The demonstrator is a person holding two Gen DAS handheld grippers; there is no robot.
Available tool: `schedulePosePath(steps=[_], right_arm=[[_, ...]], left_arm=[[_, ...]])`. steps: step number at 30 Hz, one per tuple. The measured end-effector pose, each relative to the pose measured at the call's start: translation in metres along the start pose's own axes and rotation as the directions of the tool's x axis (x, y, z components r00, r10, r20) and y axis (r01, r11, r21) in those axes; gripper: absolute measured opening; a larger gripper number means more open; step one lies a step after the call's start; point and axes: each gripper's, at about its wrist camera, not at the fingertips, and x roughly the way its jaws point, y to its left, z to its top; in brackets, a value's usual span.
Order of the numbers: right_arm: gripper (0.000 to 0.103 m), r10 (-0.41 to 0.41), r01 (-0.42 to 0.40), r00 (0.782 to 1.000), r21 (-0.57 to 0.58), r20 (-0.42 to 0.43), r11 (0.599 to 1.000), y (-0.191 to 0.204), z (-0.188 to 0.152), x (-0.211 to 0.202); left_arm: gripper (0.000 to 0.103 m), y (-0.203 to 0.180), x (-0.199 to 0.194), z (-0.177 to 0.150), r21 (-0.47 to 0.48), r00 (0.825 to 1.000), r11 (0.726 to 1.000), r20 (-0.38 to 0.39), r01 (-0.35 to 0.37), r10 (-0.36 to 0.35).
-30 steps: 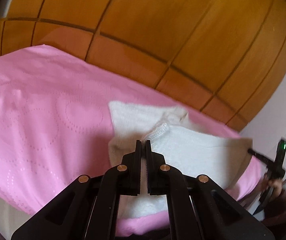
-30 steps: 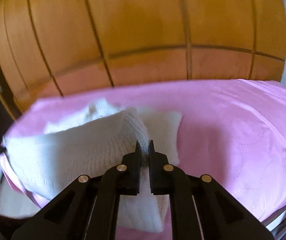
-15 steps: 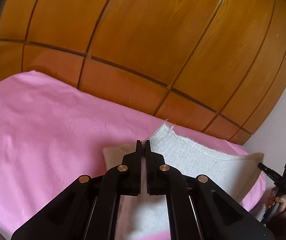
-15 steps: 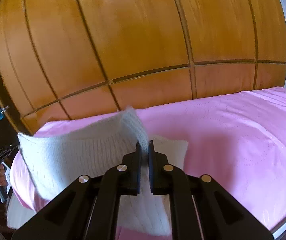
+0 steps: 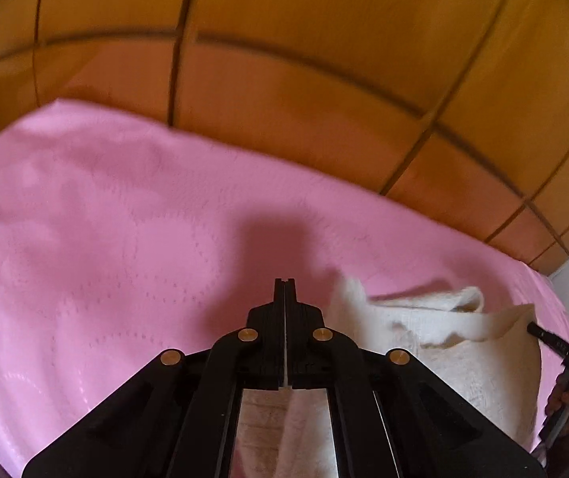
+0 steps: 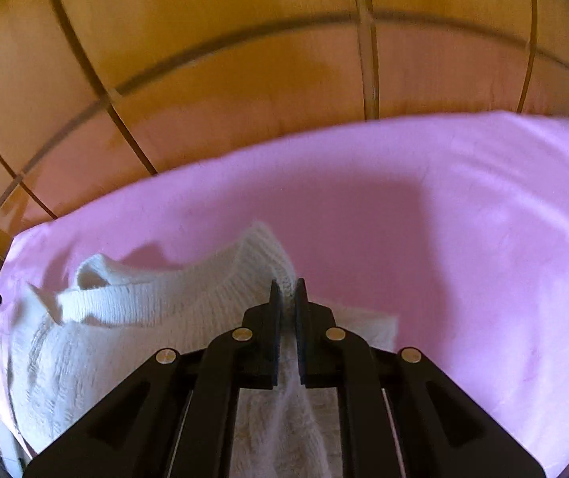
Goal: Fold small clothes
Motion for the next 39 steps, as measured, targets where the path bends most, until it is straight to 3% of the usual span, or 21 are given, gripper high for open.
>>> schedulePosePath(steps=[2, 3, 4, 7, 14, 17, 20, 21, 22, 23, 25, 28, 30, 33, 34, 36, 38, 39], right_arm=[[0.019, 0.039, -0.039, 0.999, -0.001, 0.005, 0.999, -0.001, -0.007, -0.004], [0.032, 0.050, -0.050, 0.999, -0.006, 0.011, 0.999, -0.002, -0.010, -0.010], [0.037, 0.063, -0.063, 0.998, -0.007, 0.016, 0.998, -0.006, -0.015, -0.017], [0.038, 0.102, -0.102, 0.994, -0.002, 0.030, 0.995, -0.016, -0.034, -0.042], [0.045, 0.145, -0.145, 0.989, -0.001, -0.037, 0.989, -0.041, -0.108, -0.090], [0.045, 0.161, -0.160, 0.984, 0.024, -0.074, 0.987, -0.046, -0.137, -0.094], [0.036, 0.153, -0.150, 0.984, 0.034, -0.091, 0.988, -0.042, -0.157, -0.089], [0.025, 0.141, -0.138, 0.986, 0.034, -0.090, 0.990, -0.040, -0.159, -0.087], [0.020, 0.121, -0.118, 0.989, 0.033, -0.088, 0.992, -0.040, -0.161, -0.086], [0.011, 0.114, -0.112, 0.990, 0.036, -0.085, 0.993, -0.039, -0.159, -0.087], [0.009, 0.124, -0.122, 0.992, 0.052, -0.037, 0.991, -0.039, -0.148, -0.101], [0.004, 0.140, -0.143, 0.988, 0.068, 0.058, 0.987, -0.049, -0.138, -0.138], [0.002, 0.115, -0.119, 0.991, 0.063, 0.071, 0.991, -0.055, -0.138, -0.148], [0.000, 0.062, -0.061, 0.998, 0.090, -0.009, 0.994, -0.065, -0.148, -0.121], [0.000, 0.007, -0.003, 0.999, 0.100, -0.041, 0.995, -0.069, -0.153, -0.107], [0.000, -0.013, 0.023, 0.997, 0.142, -0.070, 0.990, -0.079, -0.157, -0.095], [0.000, 0.018, -0.009, 0.999, 0.174, -0.048, 0.985, -0.084, -0.157, -0.101], [0.001, 0.034, -0.029, 0.999, 0.170, -0.026, 0.985, -0.084, -0.154, -0.107]], left_arm=[[0.000, 0.008, -0.002, -0.005, -0.012, 1.000, 1.000, -0.006, 0.027, -0.027], [0.002, 0.012, -0.005, -0.008, -0.018, 0.999, 0.999, -0.005, 0.034, -0.034], [0.015, 0.018, -0.010, -0.014, -0.021, 0.999, 0.999, -0.011, 0.047, -0.048], [0.043, 0.034, -0.029, -0.038, -0.047, 0.995, 0.994, -0.012, 0.102, -0.102], [0.046, 0.056, -0.076, -0.120, -0.084, 0.973, 0.971, -0.044, 0.224, -0.228], [0.055, 0.051, -0.085, -0.152, -0.078, 0.962, 0.962, -0.068, 0.261, -0.266], [0.055, 0.037, -0.081, -0.175, -0.041, 0.961, 0.967, -0.108, 0.251, -0.254], [0.055, 0.033, -0.079, -0.179, -0.028, 0.965, 0.971, -0.107, 0.236, -0.238], [0.049, 0.030, -0.076, -0.179, -0.023, 0.967, 0.973, -0.112, 0.229, -0.230], [0.021, 0.029, -0.074, -0.178, -0.023, 0.967, 0.974, -0.119, 0.225, -0.226], [0.008, 0.029, -0.078, -0.169, -0.026, 0.972, 0.977, -0.105, 0.210, -0.211], [0.006, 0.037, -0.102, -0.156, -0.058, 0.966, 0.967, -0.062, 0.248, -0.252], [0.006, 0.044, -0.106, -0.155, -0.072, 0.967, 0.968, -0.068, 0.239, -0.244], [0.006, 0.048, -0.085, -0.163, -0.080, 0.974, 0.984, -0.149, 0.160, -0.170], [0.006, 0.048, -0.078, -0.168, -0.090, 0.971, 0.986, -0.180, 0.141, -0.156], [0.009, 0.049, -0.077, -0.171, -0.106, 0.972, 0.986, -0.181, 0.132, -0.150], [0.027, 0.050, -0.089, -0.168, -0.116, 0.978, 0.985, -0.150, 0.131, -0.148], [0.031, 0.051, -0.091, -0.165, -0.115, 0.982, 0.986, -0.136, 0.119, -0.134]])
